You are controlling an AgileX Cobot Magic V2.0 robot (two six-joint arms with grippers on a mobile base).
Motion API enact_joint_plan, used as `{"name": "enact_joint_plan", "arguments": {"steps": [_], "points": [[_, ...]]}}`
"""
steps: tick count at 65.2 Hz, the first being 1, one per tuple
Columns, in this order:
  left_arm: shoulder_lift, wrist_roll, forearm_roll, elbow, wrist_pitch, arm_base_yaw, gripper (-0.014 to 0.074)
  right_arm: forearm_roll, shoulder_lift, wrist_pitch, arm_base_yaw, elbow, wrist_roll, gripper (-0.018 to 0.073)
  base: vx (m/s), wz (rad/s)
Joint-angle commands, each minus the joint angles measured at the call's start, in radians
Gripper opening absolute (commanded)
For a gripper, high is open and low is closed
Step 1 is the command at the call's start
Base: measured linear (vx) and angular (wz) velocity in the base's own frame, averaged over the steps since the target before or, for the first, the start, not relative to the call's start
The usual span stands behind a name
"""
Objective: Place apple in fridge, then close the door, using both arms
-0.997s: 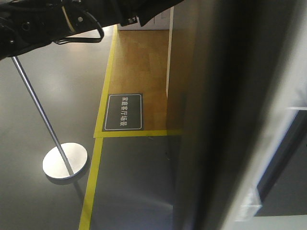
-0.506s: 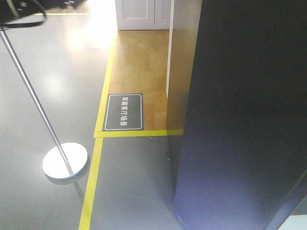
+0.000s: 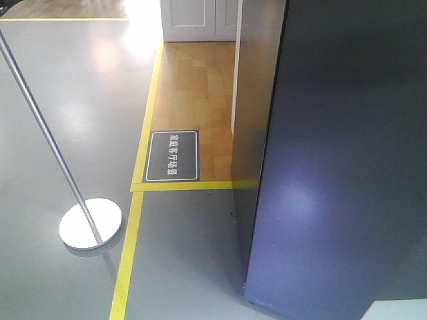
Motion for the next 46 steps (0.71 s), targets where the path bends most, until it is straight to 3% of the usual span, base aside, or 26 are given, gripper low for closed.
{"name": "enact_joint_plan", "arguments": {"steps": [1,23,46], "points": [[-0.05,-0.005,-0.019,-0.028,0.023,0.022,0.0461,0.007,0.059,-0.12,0.001,-0.074,-0.01,0.0507,0.0,0.0],[-0.048,-0.005,0.124,-0.028,0.047,0.036,0.0461,0.045,0.254,-0.189,0.0,-0.201,-0.034,0.0507,0.0,0.0],[-0.046,-0.005,0.143,-0.028,0.065,0.036,0.0461,0.047,0.426,-0.165,0.0,-0.346,-0.034,0.0507,0.0,0.0]]}}
